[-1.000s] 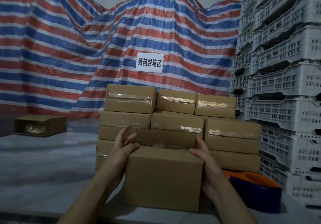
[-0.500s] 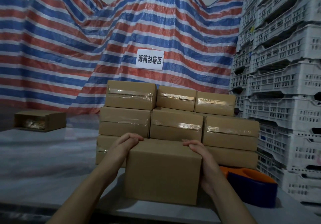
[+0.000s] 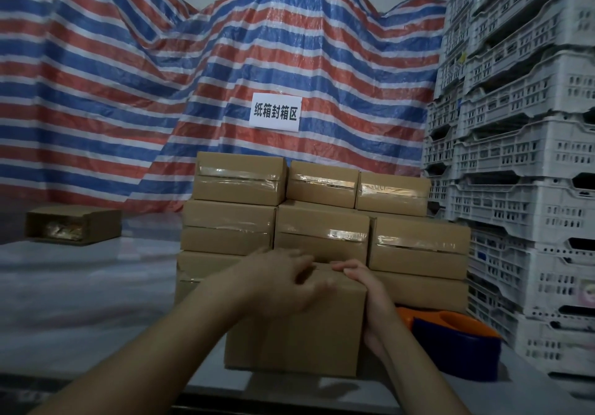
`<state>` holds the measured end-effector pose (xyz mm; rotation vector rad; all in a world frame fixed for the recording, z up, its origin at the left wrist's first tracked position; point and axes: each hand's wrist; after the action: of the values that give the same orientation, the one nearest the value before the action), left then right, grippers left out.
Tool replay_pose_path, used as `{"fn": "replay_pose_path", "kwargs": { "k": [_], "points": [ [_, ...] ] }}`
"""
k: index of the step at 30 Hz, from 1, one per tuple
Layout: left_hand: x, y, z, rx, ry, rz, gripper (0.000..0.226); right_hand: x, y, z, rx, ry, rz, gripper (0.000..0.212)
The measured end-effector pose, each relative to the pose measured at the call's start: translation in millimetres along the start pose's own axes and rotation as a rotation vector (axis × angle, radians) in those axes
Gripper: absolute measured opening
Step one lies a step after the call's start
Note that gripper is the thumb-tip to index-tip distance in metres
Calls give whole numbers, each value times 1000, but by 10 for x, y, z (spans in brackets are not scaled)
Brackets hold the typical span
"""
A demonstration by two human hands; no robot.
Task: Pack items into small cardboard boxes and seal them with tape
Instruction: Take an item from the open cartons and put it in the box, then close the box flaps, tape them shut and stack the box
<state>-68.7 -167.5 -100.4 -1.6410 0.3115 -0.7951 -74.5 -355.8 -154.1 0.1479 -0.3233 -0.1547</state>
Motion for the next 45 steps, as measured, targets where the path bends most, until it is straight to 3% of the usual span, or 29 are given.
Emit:
{"fn": "replay_pose_path", "kwargs": {
  "k": [6,9,12,13,16,20,25,30,32,37,40,42,45],
  "points": [
    [-25,133,26,86,-12,-64,74,-13,-15,10,-139,-9,15,29],
    [-28,129,47,56,-9,-43,77,-57,-172,171,-525,-202,-93,28],
    [-50,130,61,44,-4,-45,78,-124,-568,362,-963,-416,-167,11],
    [-51,128,65,46,-4,-48,79,-146,-715,418,-1118,-403,-167,8],
    [-36,121,60,44,-6,-49,78,-201,-1091,468,-1519,-248,-164,30],
    [-39,120,51,41,-13,-56,79,-250,-1301,265,-1779,-83,-199,53],
    [-64,108,35,14,-46,-37,78,-292,-1406,89,-1770,-120,-273,66],
    [-43,36,85,-258,-115,33,59,-278,-1507,49,-1786,-149,-167,54],
    [-40,-17,117,-412,-136,33,63,-288,-1515,12,-1830,-214,-213,57],
    [-31,-29,164,-609,-173,-29,40,-277,-1497,-65,-1862,-302,-362,68],
    [-34,-33,156,-664,-194,-31,39,-213,-1424,65,-1643,-275,-473,66],
    [-41,-42,146,-691,-201,-36,42,-156,-1289,283,-1324,-313,-511,69],
    [-48,-53,133,-719,-211,-36,45,-97,-918,752,-886,-299,-386,67]
  ]
}}
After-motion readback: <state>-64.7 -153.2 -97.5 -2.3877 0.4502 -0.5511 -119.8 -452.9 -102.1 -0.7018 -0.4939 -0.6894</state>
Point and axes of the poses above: each hand's wrist, its own x-axis towards the middle knuckle, its own y-axis out of the palm, z = x × y, and after that the axes turned 1 degree about -x, right-handed
